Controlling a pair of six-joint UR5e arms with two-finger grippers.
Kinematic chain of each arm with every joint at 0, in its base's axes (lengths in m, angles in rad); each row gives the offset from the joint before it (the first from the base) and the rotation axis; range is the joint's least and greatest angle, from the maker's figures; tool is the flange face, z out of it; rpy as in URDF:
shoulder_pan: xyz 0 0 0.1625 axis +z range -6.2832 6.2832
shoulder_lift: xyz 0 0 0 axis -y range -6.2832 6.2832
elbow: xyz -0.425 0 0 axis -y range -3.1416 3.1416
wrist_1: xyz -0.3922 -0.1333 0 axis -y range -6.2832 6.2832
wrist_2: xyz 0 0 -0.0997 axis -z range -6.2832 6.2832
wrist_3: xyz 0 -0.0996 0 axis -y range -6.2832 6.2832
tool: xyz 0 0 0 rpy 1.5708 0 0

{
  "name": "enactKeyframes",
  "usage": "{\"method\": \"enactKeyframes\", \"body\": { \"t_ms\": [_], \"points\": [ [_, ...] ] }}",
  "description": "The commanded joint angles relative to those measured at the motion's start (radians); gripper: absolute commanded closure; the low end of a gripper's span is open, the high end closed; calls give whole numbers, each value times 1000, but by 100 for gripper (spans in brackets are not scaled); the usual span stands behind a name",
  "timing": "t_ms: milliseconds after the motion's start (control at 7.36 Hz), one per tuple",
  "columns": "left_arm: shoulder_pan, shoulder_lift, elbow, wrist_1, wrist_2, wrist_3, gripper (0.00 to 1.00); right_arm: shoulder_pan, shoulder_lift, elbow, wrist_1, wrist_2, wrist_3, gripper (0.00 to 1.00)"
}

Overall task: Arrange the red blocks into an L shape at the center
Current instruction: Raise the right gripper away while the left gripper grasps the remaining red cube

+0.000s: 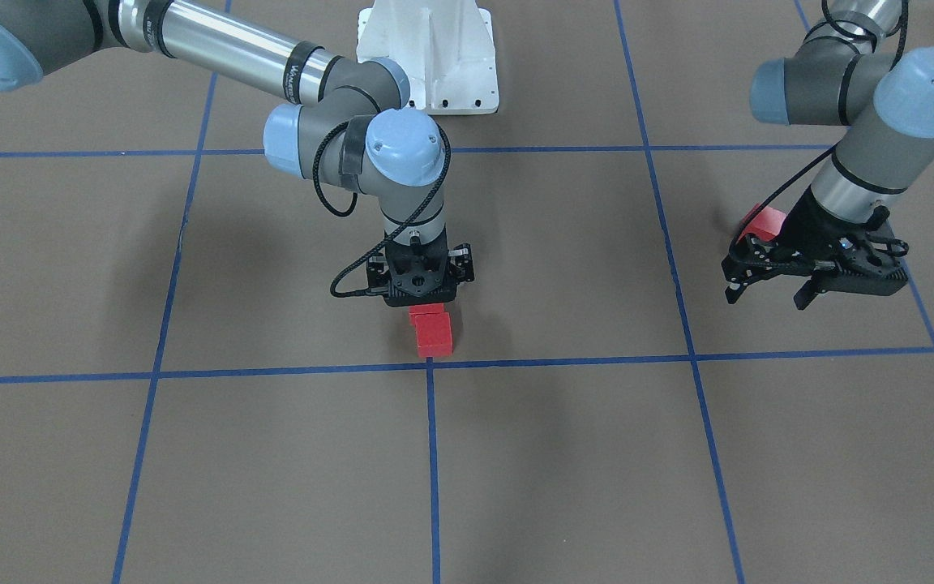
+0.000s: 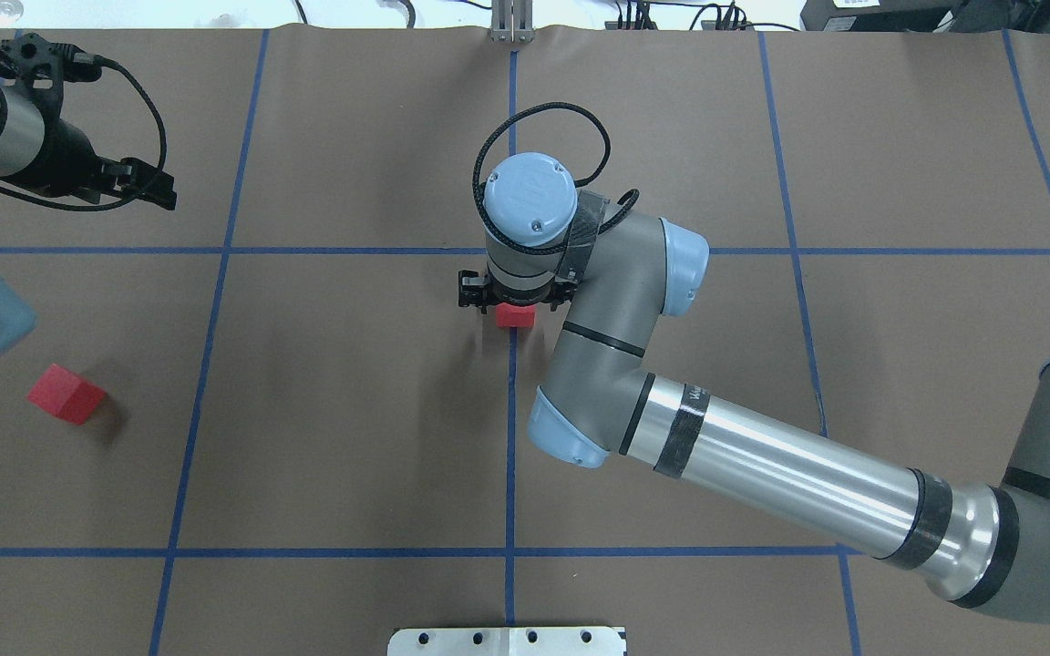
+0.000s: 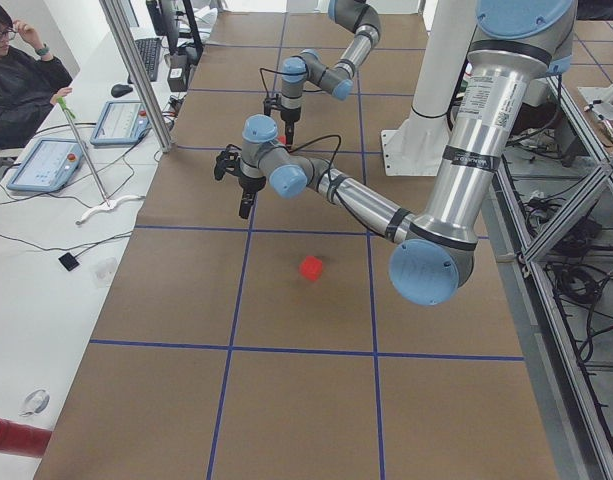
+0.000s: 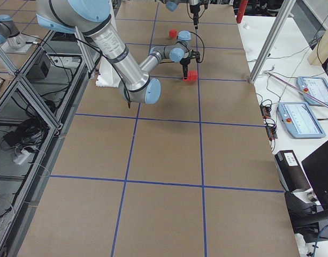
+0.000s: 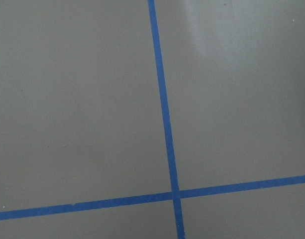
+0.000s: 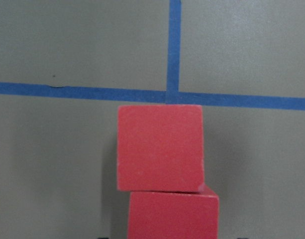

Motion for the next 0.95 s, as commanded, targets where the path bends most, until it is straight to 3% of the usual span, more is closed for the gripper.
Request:
{"method": "enactKeyframes", "body": {
  "t_ms": [0, 272, 544, 815],
  "points": [
    [-5, 22, -13, 0, -1, 1, 0, 45, 1, 37, -12, 25, 0, 2],
    [-5, 217, -125, -14, 2, 13, 0, 120, -110, 173, -72, 92, -47, 2],
    [2, 389, -113, -273, 11, 0, 0, 166, -248, 333, -119, 115, -157, 2],
    [20, 421, -107, -307, 20, 9, 0, 201, -302, 378, -120, 158, -161, 1]
  ]
}}
